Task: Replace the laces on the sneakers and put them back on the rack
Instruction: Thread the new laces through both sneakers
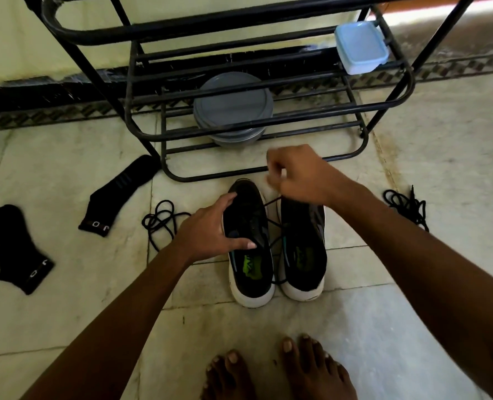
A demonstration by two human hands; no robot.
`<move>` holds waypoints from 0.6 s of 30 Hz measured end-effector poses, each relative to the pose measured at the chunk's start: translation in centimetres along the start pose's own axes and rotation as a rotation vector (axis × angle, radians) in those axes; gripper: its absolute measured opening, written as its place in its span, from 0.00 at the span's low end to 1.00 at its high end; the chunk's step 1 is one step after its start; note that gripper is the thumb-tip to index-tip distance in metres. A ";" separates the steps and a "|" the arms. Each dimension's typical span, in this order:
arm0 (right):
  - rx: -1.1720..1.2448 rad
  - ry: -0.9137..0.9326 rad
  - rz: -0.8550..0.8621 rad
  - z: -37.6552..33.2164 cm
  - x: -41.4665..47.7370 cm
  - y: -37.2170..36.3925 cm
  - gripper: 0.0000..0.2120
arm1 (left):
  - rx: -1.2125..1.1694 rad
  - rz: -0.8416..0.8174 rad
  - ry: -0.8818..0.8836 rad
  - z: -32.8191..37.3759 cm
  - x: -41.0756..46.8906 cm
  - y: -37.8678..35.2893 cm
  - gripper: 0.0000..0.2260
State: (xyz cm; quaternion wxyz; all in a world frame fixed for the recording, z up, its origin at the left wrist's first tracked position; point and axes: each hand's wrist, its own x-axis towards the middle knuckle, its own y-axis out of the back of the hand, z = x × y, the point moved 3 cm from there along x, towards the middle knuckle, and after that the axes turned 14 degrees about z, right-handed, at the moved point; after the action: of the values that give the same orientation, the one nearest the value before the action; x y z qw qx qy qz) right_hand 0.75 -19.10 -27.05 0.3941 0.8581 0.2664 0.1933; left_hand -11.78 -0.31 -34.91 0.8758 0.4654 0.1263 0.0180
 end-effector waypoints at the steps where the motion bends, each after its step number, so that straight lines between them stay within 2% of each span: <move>1: -0.279 0.121 -0.149 0.4 -0.3 -0.8 0.04 | 0.011 0.004 -0.007 0.1 0.0 -0.1 0.55; 3: -0.613 0.247 -0.409 0.6 -1.3 -2.3 0.06 | 0.036 0.012 -0.015 0.1 0.0 -0.1 0.55; 4: -0.655 0.305 -0.413 0.4 -1.4 -2.7 0.08 | 0.043 0.011 -0.019 0.1 0.0 -0.1 0.56; 5: -0.621 0.375 -0.312 0.0 -1.2 -2.4 0.09 | 0.043 0.011 -0.019 0.1 0.0 -0.1 0.56; 6: -0.523 0.421 -0.124 -0.5 -1.0 -1.6 0.09 | 0.040 0.013 -0.017 0.1 -0.1 -0.1 0.56; 7: -0.368 0.424 0.101 -1.0 -0.8 -0.6 0.09 | 0.037 0.016 -0.015 0.1 -0.1 -0.2 0.56; 8: -0.166 0.343 0.313 -1.4 -0.7 0.3 0.10 | 0.036 0.016 -0.012 0.0 -0.2 -0.2 0.56; 9: 0.087 0.178 0.454 -1.3 -0.9 0.9 0.10 | 0.032 0.013 -0.009 0.0 -0.2 -0.4 0.56; 11: 0.714 -0.203 0.515 -1.5 -1.1 1.1 0.12 | 0.024 0.012 -0.011 -0.2 -0.3 -0.6 0.56; 12: 0.902 -0.353 0.442 -1.5 -1.2 0.7 0.13 | 0.022 0.013 -0.012 -0.4 -0.4 -0.7 0.56; 13: 0.911 -0.402 0.374 -1.6 -1.3 0.6 0.13 | 0.024 0.010 -0.016 -0.5 -0.3 -0.7 0.56; 14: 0.653 -0.280 0.363 -1.3 -1.4 0.9 0.12 | 0.031 0.006 -0.018 -0.5 -0.3 -0.7 0.56; 16: -0.066 0.177 0.194 -1.0 -1.6 0.6 0.08 | 0.041 0.005 -0.012 -0.5 -0.2 -0.6 0.56; 17: -0.356 0.287 0.088 -0.5 -1.7 -0.1 0.08 | 0.044 0.003 -0.012 -0.5 -0.1 -0.6 0.57; 18: -0.531 0.340 -0.037 -0.4 -2.0 -0.5 0.10 | 0.049 0.002 -0.015 -0.5 -0.1 -0.7 0.57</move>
State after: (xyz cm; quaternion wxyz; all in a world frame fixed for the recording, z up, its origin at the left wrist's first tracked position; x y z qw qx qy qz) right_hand -1.20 -19.85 -27.43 0.5574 0.6756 0.2846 0.3896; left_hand -12.08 -0.31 -35.67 0.8652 0.4867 0.1199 0.0122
